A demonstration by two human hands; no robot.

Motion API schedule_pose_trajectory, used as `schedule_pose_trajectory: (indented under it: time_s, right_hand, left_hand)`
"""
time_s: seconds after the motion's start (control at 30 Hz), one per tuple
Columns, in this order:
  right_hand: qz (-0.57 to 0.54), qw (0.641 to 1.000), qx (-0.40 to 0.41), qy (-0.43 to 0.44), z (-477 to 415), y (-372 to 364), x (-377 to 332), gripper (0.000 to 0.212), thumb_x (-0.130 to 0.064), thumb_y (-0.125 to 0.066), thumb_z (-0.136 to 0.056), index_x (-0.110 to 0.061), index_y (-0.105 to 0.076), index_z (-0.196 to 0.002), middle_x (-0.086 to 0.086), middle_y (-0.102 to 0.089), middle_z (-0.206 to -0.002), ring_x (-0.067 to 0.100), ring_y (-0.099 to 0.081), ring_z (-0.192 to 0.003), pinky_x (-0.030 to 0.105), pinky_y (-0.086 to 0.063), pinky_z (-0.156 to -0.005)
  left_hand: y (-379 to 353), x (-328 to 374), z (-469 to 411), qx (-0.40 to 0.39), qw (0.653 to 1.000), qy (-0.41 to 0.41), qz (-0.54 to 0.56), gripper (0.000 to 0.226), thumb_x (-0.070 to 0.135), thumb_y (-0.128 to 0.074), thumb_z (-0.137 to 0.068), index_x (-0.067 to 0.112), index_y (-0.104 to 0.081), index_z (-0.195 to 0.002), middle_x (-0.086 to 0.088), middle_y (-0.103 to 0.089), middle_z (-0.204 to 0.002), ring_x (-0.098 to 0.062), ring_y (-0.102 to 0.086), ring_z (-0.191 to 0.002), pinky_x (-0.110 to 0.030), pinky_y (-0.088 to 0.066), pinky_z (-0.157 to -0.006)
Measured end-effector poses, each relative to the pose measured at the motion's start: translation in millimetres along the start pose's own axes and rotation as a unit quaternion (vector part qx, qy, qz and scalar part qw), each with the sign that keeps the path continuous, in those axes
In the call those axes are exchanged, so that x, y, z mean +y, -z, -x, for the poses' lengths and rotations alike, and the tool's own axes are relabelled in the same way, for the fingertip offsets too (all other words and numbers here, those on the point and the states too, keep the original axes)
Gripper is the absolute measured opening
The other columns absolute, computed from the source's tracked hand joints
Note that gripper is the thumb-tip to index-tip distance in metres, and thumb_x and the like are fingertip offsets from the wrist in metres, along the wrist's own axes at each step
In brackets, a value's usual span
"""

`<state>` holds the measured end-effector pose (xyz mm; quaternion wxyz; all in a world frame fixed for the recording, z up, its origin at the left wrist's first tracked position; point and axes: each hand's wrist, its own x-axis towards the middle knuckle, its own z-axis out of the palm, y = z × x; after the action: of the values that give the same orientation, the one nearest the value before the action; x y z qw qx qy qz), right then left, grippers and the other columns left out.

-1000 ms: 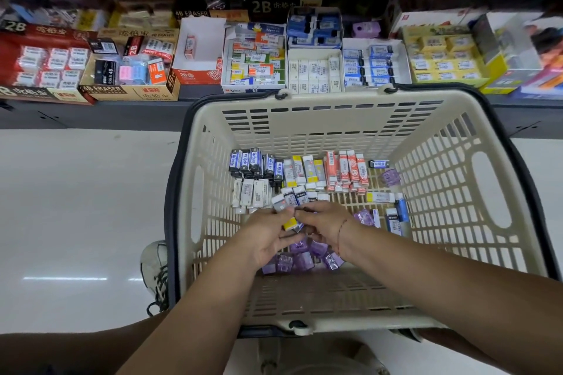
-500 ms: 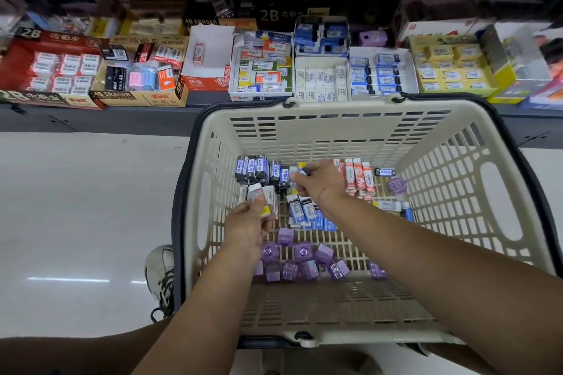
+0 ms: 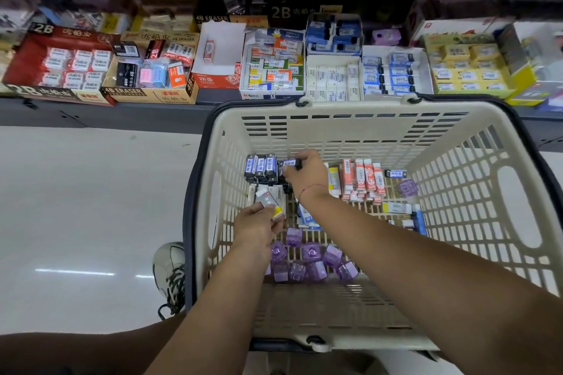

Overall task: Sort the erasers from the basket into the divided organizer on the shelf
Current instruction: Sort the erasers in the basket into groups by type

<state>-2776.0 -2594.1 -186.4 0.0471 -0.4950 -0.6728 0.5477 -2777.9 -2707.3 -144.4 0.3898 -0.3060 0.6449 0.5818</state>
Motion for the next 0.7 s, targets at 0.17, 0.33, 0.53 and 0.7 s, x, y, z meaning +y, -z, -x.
schedule_pose_trajectory:
  time_s: [0.17,0.33,0.53,0.7]
  right_hand:
    - [0.004,1.000,-0.004,-0.001,-6.2,1.8,2.1,0.016,-0.008,-0.057,-0.091,-0.008,-0.069,-0.101,0.007,-0.066,-0.089,0.020,-0.061,-0.083,0.036,-0.052,-0.088]
    - [-0.015,0.999,-0.001,-0.034,-9.5,3.2,1.7,0.027,-0.008,-0.064,-0.087,-0.005,-0.062,-0.114,0.005,-0.063,-0.094,0.017,-0.056,-0.089,0.029,-0.047,-0.090]
    - [-0.102,0.994,0.007,-0.049,-6.2,4.4,1.7,0.021,0.005,-0.059,-0.085,-0.007,-0.055,-0.103,0.003,-0.057,-0.079,0.023,-0.060,-0.089,0.031,-0.050,-0.092]
    - [-0.135,0.983,0.048,-0.112,-20.5,22.6,12.7,0.022,0.007,-0.052,-0.087,-0.011,-0.065,-0.085,0.013,-0.064,-0.098,0.028,-0.061,-0.082,0.033,-0.055,-0.082]
  left_hand:
    - [1.7,-1.9,-3.1,0.009,1.000,-0.001,0.004,0.024,-0.003,-0.056,-0.093,0.006,-0.053,-0.115,-0.016,-0.059,-0.109,-0.017,-0.059,-0.070,-0.024,-0.053,-0.066]
    - [-0.7,-1.1,-0.4,0.013,1.000,-0.013,0.004,0.029,-0.005,-0.054,-0.093,0.004,-0.053,-0.120,-0.014,-0.057,-0.113,-0.017,-0.056,-0.071,-0.024,-0.051,-0.066]
    - [0.0,-0.3,1.4,0.017,1.000,-0.011,0.007,0.023,-0.004,-0.055,-0.093,0.007,-0.054,-0.112,-0.014,-0.058,-0.111,-0.016,-0.056,-0.069,-0.023,-0.051,-0.064]
    - [-0.1,-1.1,0.8,0.009,1.000,-0.010,0.001,0.025,-0.002,-0.055,-0.093,0.008,-0.056,-0.115,-0.011,-0.061,-0.099,-0.016,-0.055,-0.069,-0.025,-0.051,-0.070]
